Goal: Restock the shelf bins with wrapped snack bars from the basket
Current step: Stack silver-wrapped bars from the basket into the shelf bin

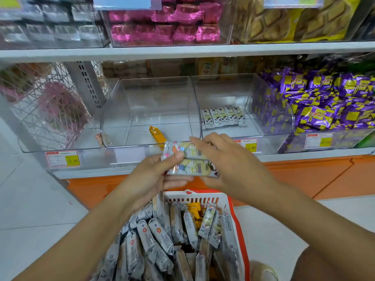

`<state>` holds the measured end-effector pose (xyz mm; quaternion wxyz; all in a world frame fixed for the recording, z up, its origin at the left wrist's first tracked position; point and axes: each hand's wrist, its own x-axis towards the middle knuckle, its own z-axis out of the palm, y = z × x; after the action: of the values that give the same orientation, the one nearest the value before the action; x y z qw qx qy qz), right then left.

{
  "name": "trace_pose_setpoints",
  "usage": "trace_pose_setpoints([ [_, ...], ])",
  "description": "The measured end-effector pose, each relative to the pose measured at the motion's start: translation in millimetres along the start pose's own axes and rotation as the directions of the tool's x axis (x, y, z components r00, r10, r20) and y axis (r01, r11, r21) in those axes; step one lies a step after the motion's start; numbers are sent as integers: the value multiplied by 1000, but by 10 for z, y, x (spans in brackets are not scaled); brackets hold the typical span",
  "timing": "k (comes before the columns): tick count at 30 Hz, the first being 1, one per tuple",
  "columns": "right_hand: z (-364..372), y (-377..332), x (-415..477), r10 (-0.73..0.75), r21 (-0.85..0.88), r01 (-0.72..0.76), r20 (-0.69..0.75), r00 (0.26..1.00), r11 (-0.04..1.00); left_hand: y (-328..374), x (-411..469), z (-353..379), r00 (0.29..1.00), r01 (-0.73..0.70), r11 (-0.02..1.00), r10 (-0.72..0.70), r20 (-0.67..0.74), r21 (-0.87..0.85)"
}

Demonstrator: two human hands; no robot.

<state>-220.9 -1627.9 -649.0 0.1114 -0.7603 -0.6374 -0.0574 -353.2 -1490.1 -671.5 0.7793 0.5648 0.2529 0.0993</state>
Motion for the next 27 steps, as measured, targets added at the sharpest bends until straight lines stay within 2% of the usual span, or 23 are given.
trace_pose_setpoints([
  [2,-115,88,74,84,65,-82,-29,996,995,124,28,-4,992,-102,988,110,-64,112],
  [3,-173,161,119,142,94,-137,-45,989,986,174,57,-29,972,-172,955,205,-119,242],
  [4,-226,252,175,203,128,-193,-74,976,973,209,96,-78,931,-230,884,321,-174,406],
  [6,-314,500,323,342,183,-318,-119,932,930,223,181,-196,833,-211,632,515,-201,745],
  [7,-335,666,422,415,175,-393,-114,903,903,191,230,-256,816,-159,503,551,-173,850],
  [8,-340,841,524,482,143,-467,-95,871,872,139,292,-320,820,-119,414,553,-146,902],
  [11,-258,1364,829,647,88,-643,-29,762,761,-45,468,-467,869,-77,269,490,-68,960],
  [13,-119,1677,1001,730,102,-727,21,684,679,-124,544,-522,876,-84,158,482,-2,984],
  [18,349,2197,1370,811,157,-820,133,570,551,-103,606,-584,858,-133,113,511,57,985],
  [21,546,2322,1503,856,154,-852,58,514,501,-108,639,-611,869,-144,106,489,75,984],
  [24,673,2357,1548,847,124,-841,-2,531,527,-118,652,-617,874,-150,119,480,75,981],
  [27,762,2390,1581,834,63,-833,16,551,549,-113,681,-632,874,-153,122,480,77,981],
])
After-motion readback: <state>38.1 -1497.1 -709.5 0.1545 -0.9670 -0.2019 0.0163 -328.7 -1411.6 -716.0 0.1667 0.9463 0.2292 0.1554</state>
